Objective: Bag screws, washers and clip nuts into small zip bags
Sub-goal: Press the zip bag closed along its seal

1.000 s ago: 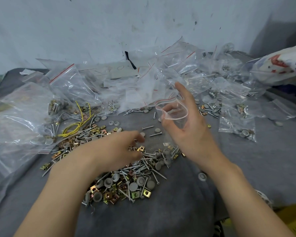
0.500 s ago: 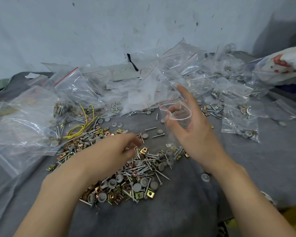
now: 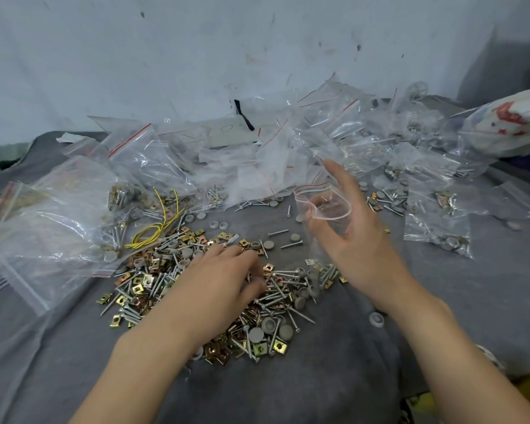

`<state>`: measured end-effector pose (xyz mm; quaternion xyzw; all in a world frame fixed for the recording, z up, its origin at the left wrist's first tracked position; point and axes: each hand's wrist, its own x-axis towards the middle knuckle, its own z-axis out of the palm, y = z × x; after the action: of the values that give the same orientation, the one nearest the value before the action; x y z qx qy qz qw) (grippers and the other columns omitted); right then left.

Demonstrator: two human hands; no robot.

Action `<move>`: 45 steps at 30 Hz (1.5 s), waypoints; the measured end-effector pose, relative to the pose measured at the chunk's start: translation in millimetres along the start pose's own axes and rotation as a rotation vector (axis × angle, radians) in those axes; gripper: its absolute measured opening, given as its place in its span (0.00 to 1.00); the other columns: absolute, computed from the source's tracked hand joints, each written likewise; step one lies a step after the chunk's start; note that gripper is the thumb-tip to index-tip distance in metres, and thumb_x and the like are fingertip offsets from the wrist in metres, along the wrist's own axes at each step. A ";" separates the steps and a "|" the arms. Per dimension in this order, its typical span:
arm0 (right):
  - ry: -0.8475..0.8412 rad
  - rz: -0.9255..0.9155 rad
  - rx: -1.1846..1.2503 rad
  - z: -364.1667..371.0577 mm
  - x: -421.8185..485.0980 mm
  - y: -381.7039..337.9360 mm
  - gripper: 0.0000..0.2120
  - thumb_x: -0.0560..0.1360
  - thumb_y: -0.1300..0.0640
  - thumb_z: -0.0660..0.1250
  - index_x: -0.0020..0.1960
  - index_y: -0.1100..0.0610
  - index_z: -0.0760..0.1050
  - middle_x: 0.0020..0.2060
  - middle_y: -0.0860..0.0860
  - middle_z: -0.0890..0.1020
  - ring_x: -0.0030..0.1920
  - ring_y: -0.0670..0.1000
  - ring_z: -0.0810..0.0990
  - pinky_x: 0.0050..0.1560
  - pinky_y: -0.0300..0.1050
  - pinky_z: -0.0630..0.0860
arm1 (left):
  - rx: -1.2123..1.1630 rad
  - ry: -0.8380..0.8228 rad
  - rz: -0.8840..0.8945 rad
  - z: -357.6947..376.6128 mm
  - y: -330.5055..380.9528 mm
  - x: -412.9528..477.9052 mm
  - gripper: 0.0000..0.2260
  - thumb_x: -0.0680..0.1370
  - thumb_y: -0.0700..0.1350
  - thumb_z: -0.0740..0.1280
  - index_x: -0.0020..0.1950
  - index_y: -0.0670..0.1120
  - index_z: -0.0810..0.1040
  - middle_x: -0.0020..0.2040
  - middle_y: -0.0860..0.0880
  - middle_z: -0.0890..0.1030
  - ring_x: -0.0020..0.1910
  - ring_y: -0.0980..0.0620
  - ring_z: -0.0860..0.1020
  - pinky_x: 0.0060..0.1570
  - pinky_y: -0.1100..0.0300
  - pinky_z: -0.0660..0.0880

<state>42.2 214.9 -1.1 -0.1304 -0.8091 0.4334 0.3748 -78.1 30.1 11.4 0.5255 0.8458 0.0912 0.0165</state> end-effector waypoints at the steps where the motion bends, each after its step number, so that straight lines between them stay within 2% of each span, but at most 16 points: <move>1: -0.001 -0.002 -0.009 0.2 0.1 0.4 0.32 0.75 0.41 0.66 0.76 0.31 0.57 0.52 0.37 0.81 0.44 0.66 0.80 0.41 0.42 0.78 | 0.012 0.034 -0.002 3.3 0.7 1.5 0.08 0.80 0.60 0.58 0.55 0.59 0.72 0.53 0.60 0.72 0.57 0.55 0.67 0.57 0.57 0.67; 4: -0.003 -0.006 -0.012 1.9 -0.5 2.1 0.32 0.76 0.42 0.66 0.75 0.29 0.57 0.51 0.38 0.81 0.39 0.65 0.79 0.37 0.44 0.76 | 0.012 0.126 -0.040 9.9 0.8 8.5 0.08 0.81 0.58 0.58 0.55 0.57 0.72 0.54 0.58 0.75 0.56 0.54 0.69 0.52 0.58 0.66; 7: -0.010 -0.011 -0.012 3.1 -1.7 4.0 0.32 0.76 0.42 0.66 0.75 0.29 0.57 0.51 0.38 0.81 0.40 0.66 0.78 0.42 0.48 0.79 | -0.028 0.159 -0.083 12.5 -4.1 16.9 0.08 0.82 0.56 0.59 0.56 0.55 0.72 0.55 0.57 0.76 0.56 0.54 0.70 0.52 0.58 0.68; 10: -0.023 -0.003 0.000 3.2 -1.6 4.6 0.31 0.75 0.40 0.66 0.74 0.28 0.56 0.52 0.38 0.81 0.43 0.68 0.79 0.46 0.57 0.81 | -0.106 0.177 -0.111 11.4 -6.8 22.7 0.07 0.81 0.56 0.61 0.54 0.55 0.73 0.53 0.56 0.77 0.53 0.54 0.73 0.51 0.56 0.72; 14: -0.021 -0.008 0.011 1.4 -0.3 5.4 0.32 0.75 0.38 0.66 0.75 0.28 0.56 0.52 0.38 0.81 0.46 0.65 0.81 0.46 0.43 0.78 | -0.307 0.271 -0.182 3.5 -5.7 29.0 0.07 0.80 0.54 0.64 0.52 0.53 0.76 0.46 0.57 0.80 0.43 0.59 0.78 0.45 0.56 0.77; 17: -0.022 0.001 0.060 1.9 0.6 5.9 0.33 0.74 0.40 0.67 0.75 0.31 0.57 0.52 0.38 0.82 0.46 0.55 0.82 0.48 0.40 0.78 | -0.493 0.414 -0.191 -9.2 -1.6 34.1 0.04 0.80 0.51 0.67 0.50 0.52 0.78 0.41 0.58 0.80 0.40 0.64 0.77 0.39 0.72 0.71; 18: -0.021 0.001 0.068 2.3 1.0 6.5 0.33 0.75 0.41 0.68 0.75 0.33 0.58 0.51 0.38 0.82 0.45 0.51 0.82 0.48 0.37 0.77 | -0.573 0.470 -0.194 -15.2 1.6 35.5 0.03 0.79 0.50 0.68 0.49 0.51 0.79 0.41 0.58 0.80 0.39 0.66 0.77 0.37 0.74 0.70; 21: -0.024 -0.010 0.052 3.8 0.9 6.1 0.33 0.76 0.45 0.70 0.76 0.34 0.58 0.51 0.36 0.82 0.43 0.44 0.82 0.46 0.30 0.75 | -0.755 0.593 -0.162 -33.6 13.3 38.7 0.03 0.80 0.49 0.68 0.51 0.51 0.80 0.41 0.57 0.81 0.38 0.64 0.77 0.37 0.73 0.71; 23: -0.033 -0.015 0.047 4.5 -0.5 5.2 0.33 0.76 0.45 0.70 0.75 0.32 0.58 0.51 0.36 0.82 0.45 0.43 0.82 0.48 0.33 0.76 | -0.800 0.623 -0.110 -43.7 22.2 40.7 0.04 0.80 0.48 0.67 0.53 0.53 0.81 0.42 0.58 0.81 0.40 0.61 0.78 0.41 0.69 0.73; 26: -0.043 -0.011 0.043 6.2 -2.6 4.1 0.33 0.75 0.41 0.69 0.74 0.30 0.58 0.52 0.36 0.81 0.47 0.43 0.82 0.51 0.44 0.76 | -0.801 0.588 -0.021 -52.0 33.9 43.5 0.07 0.81 0.47 0.65 0.55 0.55 0.81 0.42 0.61 0.81 0.41 0.62 0.78 0.42 0.69 0.74; 29: -0.035 -0.002 0.060 7.5 -3.2 4.0 0.33 0.73 0.38 0.69 0.74 0.31 0.59 0.52 0.35 0.81 0.52 0.39 0.81 0.53 0.46 0.75 | -0.728 0.507 0.039 -51.6 43.9 47.6 0.10 0.81 0.48 0.65 0.61 0.54 0.80 0.45 0.61 0.81 0.44 0.64 0.78 0.43 0.74 0.71; 32: -0.028 0.007 0.064 6.1 -3.3 3.7 0.34 0.73 0.37 0.70 0.74 0.30 0.59 0.52 0.35 0.81 0.57 0.38 0.80 0.58 0.51 0.77 | -0.704 0.467 0.067 -47.4 52.6 50.7 0.15 0.81 0.49 0.65 0.68 0.53 0.75 0.44 0.60 0.82 0.47 0.65 0.78 0.47 0.73 0.72; 35: -0.037 0.019 0.080 3.9 -3.4 2.9 0.33 0.74 0.36 0.70 0.74 0.28 0.58 0.53 0.36 0.81 0.57 0.41 0.81 0.57 0.57 0.80 | -0.732 0.486 0.081 -43.9 55.3 50.1 0.15 0.81 0.50 0.65 0.68 0.53 0.74 0.44 0.59 0.81 0.46 0.67 0.78 0.47 0.73 0.72; 40: -0.029 0.018 0.077 3.8 -2.7 0.9 0.33 0.74 0.36 0.69 0.74 0.30 0.58 0.52 0.37 0.82 0.55 0.39 0.81 0.55 0.47 0.74 | -0.756 0.539 0.009 -42.2 42.1 45.3 0.13 0.82 0.53 0.62 0.67 0.55 0.74 0.46 0.57 0.82 0.48 0.65 0.79 0.48 0.69 0.74; 42: -0.028 0.023 0.074 3.2 -2.7 1.0 0.33 0.74 0.36 0.68 0.75 0.31 0.58 0.52 0.36 0.81 0.56 0.38 0.80 0.57 0.47 0.74 | -0.714 0.496 -0.066 -38.4 35.2 44.1 0.15 0.82 0.54 0.61 0.69 0.56 0.71 0.47 0.57 0.81 0.47 0.65 0.78 0.47 0.67 0.74; 45: -0.019 0.021 0.055 1.3 -2.3 2.0 0.33 0.74 0.38 0.68 0.75 0.31 0.58 0.53 0.33 0.81 0.56 0.36 0.79 0.53 0.39 0.71 | -0.579 0.351 -0.174 -29.6 26.7 40.6 0.18 0.82 0.54 0.60 0.72 0.55 0.66 0.45 0.59 0.79 0.43 0.66 0.78 0.43 0.67 0.74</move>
<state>42.6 214.0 -4.3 -0.1245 -0.7990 0.4607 0.3658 -76.3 73.7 47.8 0.4014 0.8163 0.4145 0.0271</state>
